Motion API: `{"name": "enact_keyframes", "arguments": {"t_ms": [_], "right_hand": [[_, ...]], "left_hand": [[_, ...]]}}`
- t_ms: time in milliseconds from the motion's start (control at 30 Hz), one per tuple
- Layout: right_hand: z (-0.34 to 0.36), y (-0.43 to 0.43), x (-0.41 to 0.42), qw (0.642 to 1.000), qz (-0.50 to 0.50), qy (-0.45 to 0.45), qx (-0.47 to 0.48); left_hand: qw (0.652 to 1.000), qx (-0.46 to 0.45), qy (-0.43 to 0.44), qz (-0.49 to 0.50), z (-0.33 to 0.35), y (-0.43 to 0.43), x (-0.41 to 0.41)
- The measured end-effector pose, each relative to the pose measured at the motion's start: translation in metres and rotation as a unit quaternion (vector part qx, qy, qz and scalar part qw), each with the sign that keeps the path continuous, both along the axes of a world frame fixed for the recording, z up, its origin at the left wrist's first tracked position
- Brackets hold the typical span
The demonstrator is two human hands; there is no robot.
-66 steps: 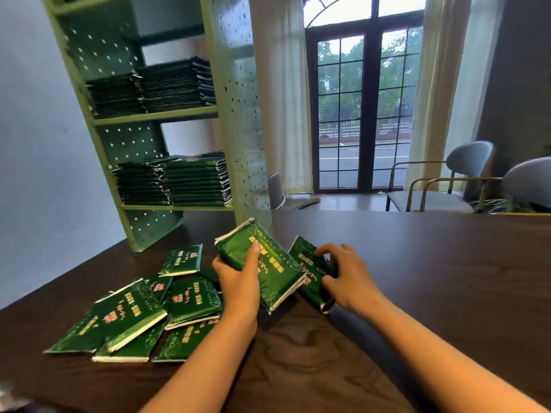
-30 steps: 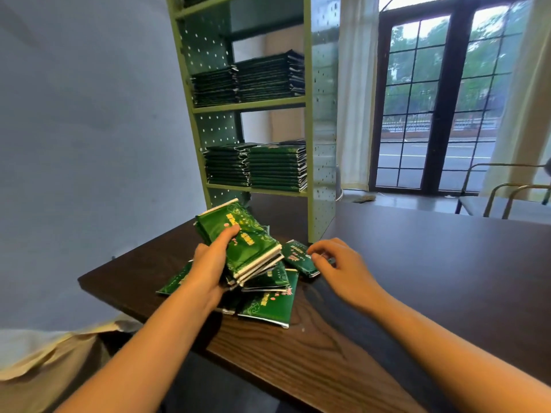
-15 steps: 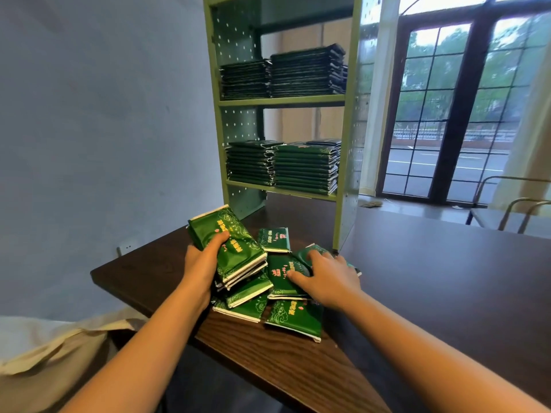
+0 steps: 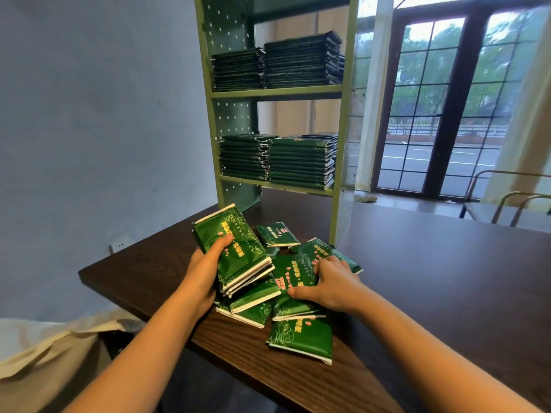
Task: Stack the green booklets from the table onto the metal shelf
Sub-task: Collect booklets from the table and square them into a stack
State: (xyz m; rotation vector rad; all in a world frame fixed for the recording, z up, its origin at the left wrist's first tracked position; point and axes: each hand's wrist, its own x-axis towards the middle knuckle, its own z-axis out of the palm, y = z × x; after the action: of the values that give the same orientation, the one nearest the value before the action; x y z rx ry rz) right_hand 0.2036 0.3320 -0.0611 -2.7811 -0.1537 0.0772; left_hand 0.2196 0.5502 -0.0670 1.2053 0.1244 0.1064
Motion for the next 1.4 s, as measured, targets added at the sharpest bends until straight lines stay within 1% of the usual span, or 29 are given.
{"name": "enact_keyframes", "arguments": {"t_ms": [33, 100, 167, 200, 267, 400, 500, 533, 567, 667, 733, 867, 967, 1100, 1267, 1333, 1400], "right_hand": [[-0.002, -0.003, 0.0, 0.999, 0.001, 0.0, 0.036], [-0.005, -0.009, -0.001, 0.989, -0.003, 0.0, 0.151], [-0.004, -0.016, -0.003, 0.964, -0.017, -0.017, 0.263], [-0.003, -0.019, -0.003, 0.953, -0.029, -0.035, 0.299], [-0.002, -0.024, -0.002, 0.934, -0.056, -0.07, 0.345], [0.004, -0.039, -0.001, 0.913, -0.106, -0.139, 0.369], [0.017, -0.05, 0.0, 0.877, -0.14, -0.118, 0.443], [0.021, -0.054, 0.002, 0.876, -0.143, -0.101, 0.449], [0.026, -0.058, 0.005, 0.887, -0.139, -0.082, 0.433], [0.037, -0.061, 0.017, 0.936, -0.084, -0.01, 0.342], [0.042, -0.058, 0.028, 0.958, -0.052, 0.031, 0.279], [0.042, -0.05, 0.048, 0.976, -0.038, 0.082, 0.196], [0.041, -0.047, 0.051, 0.981, -0.034, 0.093, 0.168], [0.041, -0.051, 0.047, 0.978, -0.044, 0.058, 0.194], [0.047, -0.063, 0.025, 0.967, -0.053, -0.056, 0.242], [0.049, -0.071, 0.015, 0.953, -0.055, -0.094, 0.284], [0.054, -0.079, 0.003, 0.925, -0.064, -0.109, 0.358]], "left_hand": [[1.0, -0.001, 0.001, -0.009, 0.0, -0.001, -0.001], [1.0, 0.003, 0.002, -0.031, 0.002, -0.008, -0.002], [0.999, 0.008, 0.004, -0.049, 0.002, -0.016, -0.003], [0.998, 0.007, 0.004, -0.055, 0.002, -0.02, -0.003], [0.998, 0.005, 0.003, -0.064, 0.001, -0.027, -0.004], [0.996, 0.006, 0.002, -0.086, 0.001, -0.042, -0.006], [0.996, 0.004, 0.001, -0.084, 0.0, -0.046, -0.006], [0.997, 0.004, 0.001, -0.083, 0.001, -0.046, -0.006], [0.997, 0.003, 0.001, -0.081, 0.0, -0.046, -0.006], [0.997, 0.007, 0.003, -0.075, 0.0, -0.046, -0.006], [0.997, 0.01, 0.002, -0.071, -0.001, -0.045, -0.005], [0.998, 0.018, 0.0, -0.067, -0.003, -0.045, -0.005], [0.997, 0.028, -0.001, -0.065, -0.003, -0.046, -0.005], [0.997, 0.044, 0.005, -0.058, -0.003, -0.048, -0.005], [0.996, 0.066, 0.026, -0.054, 0.002, -0.048, -0.004], [0.995, 0.088, 0.023, -0.04, 0.009, -0.049, 0.0], [0.992, 0.123, -0.007, -0.028, 0.018, -0.054, 0.002]]}}
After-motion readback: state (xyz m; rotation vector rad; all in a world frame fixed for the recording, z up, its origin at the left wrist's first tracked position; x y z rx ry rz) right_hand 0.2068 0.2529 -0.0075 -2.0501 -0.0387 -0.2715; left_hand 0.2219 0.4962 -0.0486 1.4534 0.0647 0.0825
